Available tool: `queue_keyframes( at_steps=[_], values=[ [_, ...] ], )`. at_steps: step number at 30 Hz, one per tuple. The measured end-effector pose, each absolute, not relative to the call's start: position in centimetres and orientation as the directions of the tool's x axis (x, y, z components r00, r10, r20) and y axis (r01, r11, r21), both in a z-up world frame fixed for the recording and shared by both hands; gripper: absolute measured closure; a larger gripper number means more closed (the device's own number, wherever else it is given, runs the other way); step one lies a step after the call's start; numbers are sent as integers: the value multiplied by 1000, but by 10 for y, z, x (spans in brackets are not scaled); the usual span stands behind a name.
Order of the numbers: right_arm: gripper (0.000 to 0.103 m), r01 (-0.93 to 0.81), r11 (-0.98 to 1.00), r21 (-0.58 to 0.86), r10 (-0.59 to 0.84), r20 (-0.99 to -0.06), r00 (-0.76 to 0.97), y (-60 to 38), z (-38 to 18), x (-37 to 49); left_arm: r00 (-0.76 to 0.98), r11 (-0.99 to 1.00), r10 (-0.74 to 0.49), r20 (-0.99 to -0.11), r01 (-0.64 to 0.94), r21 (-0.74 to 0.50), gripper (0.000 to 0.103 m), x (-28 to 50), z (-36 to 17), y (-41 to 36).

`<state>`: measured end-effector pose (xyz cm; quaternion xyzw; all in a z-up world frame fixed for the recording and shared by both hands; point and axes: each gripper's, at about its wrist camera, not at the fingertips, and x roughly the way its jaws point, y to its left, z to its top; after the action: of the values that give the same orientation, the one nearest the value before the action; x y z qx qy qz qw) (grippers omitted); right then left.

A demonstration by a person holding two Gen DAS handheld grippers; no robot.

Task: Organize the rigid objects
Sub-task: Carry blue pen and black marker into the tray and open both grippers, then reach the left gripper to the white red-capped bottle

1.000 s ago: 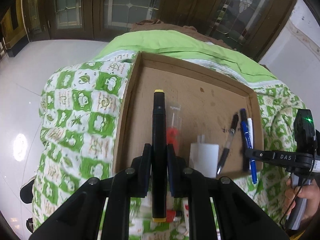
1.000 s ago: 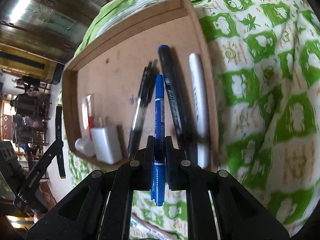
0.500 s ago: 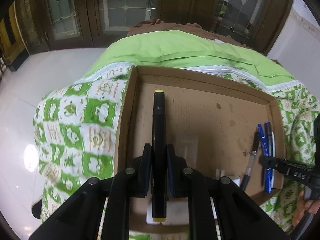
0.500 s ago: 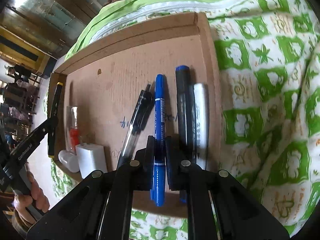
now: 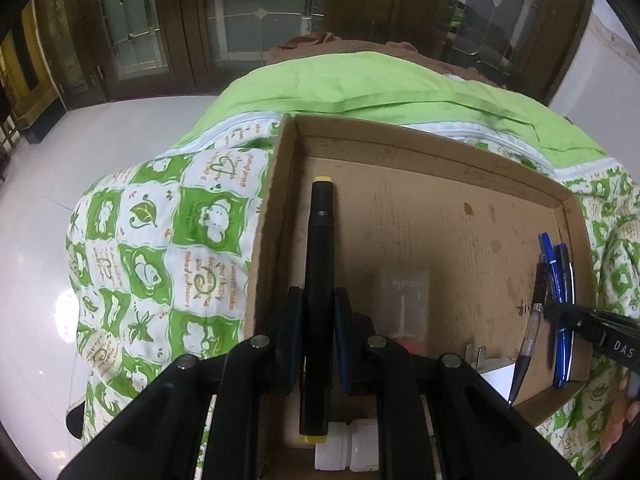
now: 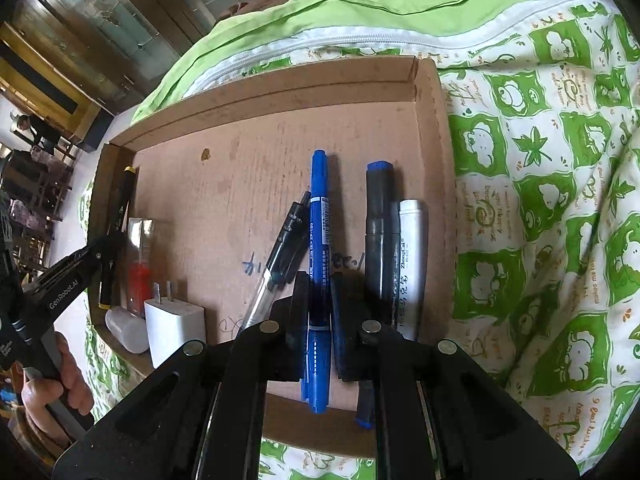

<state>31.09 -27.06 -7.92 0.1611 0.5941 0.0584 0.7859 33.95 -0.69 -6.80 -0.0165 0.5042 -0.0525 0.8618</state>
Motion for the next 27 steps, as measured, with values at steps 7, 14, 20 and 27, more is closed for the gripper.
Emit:
queue_keyframes(
  at_steps=[7,14,20,27],
  values=[
    [92,79,953,292,256,-918,304,-266,-77,308,469,994,-81,-880,100,-39,86,333,-70,-15],
    [65,92,940,329,283,-900,331,-266,-72,296,501,993,-95,-860,103,-49,57,307,-50,-16],
    [51,77,921,382,325,-863,386,-267,-53,278,556,989,-137,-820,118,-86,41,264,-22,-10],
    [30,49,870,491,435,-810,392,-264,-40,244,552,985,-168,-816,124,-119,28,206,-22,-6]
  ],
)
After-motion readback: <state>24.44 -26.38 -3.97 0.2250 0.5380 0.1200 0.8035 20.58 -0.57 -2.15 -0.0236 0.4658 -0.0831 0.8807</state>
